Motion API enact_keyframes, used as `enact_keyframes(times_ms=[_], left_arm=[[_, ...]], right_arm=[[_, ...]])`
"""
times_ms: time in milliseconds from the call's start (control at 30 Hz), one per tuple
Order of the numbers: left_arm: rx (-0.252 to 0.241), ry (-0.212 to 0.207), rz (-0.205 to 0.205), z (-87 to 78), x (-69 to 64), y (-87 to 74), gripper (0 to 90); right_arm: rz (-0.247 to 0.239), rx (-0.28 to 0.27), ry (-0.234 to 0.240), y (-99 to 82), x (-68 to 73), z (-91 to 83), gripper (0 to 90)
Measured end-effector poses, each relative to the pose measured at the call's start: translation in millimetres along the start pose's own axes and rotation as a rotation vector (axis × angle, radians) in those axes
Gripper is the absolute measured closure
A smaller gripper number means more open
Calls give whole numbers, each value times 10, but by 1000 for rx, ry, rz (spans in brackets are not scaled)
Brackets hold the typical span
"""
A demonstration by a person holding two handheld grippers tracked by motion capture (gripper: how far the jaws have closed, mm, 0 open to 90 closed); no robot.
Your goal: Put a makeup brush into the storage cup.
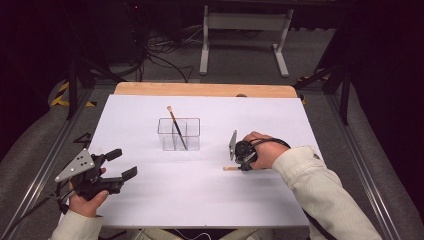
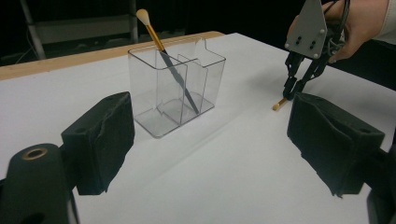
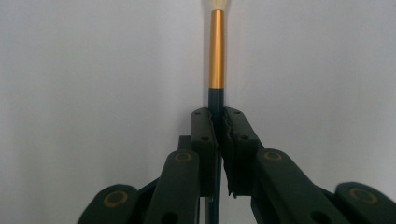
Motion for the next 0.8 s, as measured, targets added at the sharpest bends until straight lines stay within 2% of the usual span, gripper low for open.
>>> enact_keyframes(times_ms=[200, 433, 500, 800], left_arm=[[7, -2, -3, 29, -16, -2, 149], [3, -10, -8, 58, -28, -1, 148], [5, -11, -7, 65, -33, 1, 148], [0, -26, -4, 108, -49, 13, 148]], right_arm=[[39, -17, -4, -30, 6, -21, 843], [69, -105, -7, -105, 39, -158, 845], [78, -109, -7, -111, 50, -180, 845], [102, -305, 5, -172, 137, -397, 845]])
Point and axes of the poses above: each handheld gripper's, and its own axes: z roughly forward along the jaws, y roughly out of its top, x roughly to its left, the point moved 1 cm from there along z, roughly forward along the jaws, and after that the axes turned 14 degrees about y, right-handed, at the moved point
